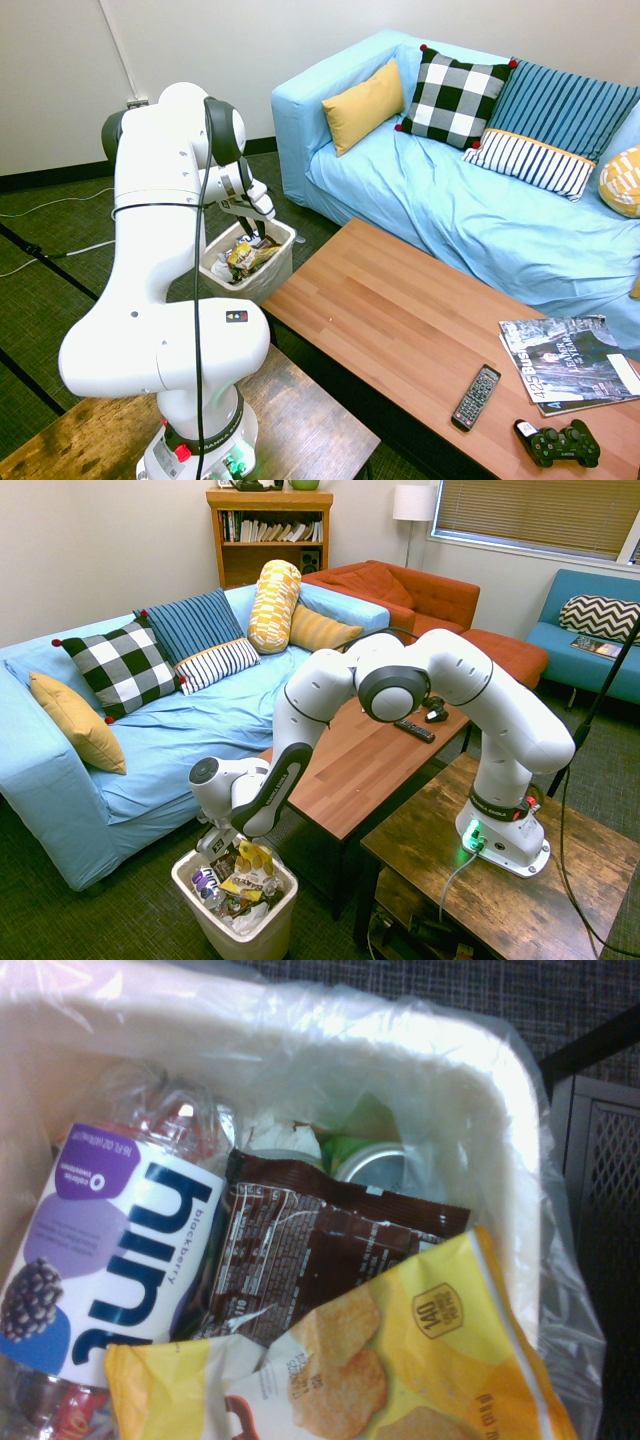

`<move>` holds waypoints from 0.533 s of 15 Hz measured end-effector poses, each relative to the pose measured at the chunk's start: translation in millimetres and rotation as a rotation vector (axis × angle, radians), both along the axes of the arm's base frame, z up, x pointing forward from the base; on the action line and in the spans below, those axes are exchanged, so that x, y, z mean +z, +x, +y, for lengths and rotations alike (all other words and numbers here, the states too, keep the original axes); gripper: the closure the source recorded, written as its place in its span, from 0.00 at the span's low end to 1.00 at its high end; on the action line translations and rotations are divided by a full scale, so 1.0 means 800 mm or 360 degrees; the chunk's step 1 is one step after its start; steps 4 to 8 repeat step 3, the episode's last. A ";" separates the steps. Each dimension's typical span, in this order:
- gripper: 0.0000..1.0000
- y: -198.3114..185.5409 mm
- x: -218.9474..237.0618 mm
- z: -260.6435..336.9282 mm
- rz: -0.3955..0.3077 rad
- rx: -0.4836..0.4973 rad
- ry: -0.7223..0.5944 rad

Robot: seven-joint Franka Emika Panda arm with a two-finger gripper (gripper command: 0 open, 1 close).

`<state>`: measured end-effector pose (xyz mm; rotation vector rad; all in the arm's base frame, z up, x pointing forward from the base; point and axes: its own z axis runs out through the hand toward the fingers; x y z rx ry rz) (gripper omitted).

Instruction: Throw the chip bag in the trash bin

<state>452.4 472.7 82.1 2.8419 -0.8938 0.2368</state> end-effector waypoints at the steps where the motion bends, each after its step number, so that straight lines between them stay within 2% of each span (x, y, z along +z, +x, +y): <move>1: 0.00 -0.003 0.011 -0.001 -0.0022 -0.0010 -0.0004; 3: 0.00 -0.008 0.031 -0.006 -0.0055 -0.0034 -0.0011; 8: 0.00 -0.008 0.031 -0.006 -0.0055 -0.0034 -0.0011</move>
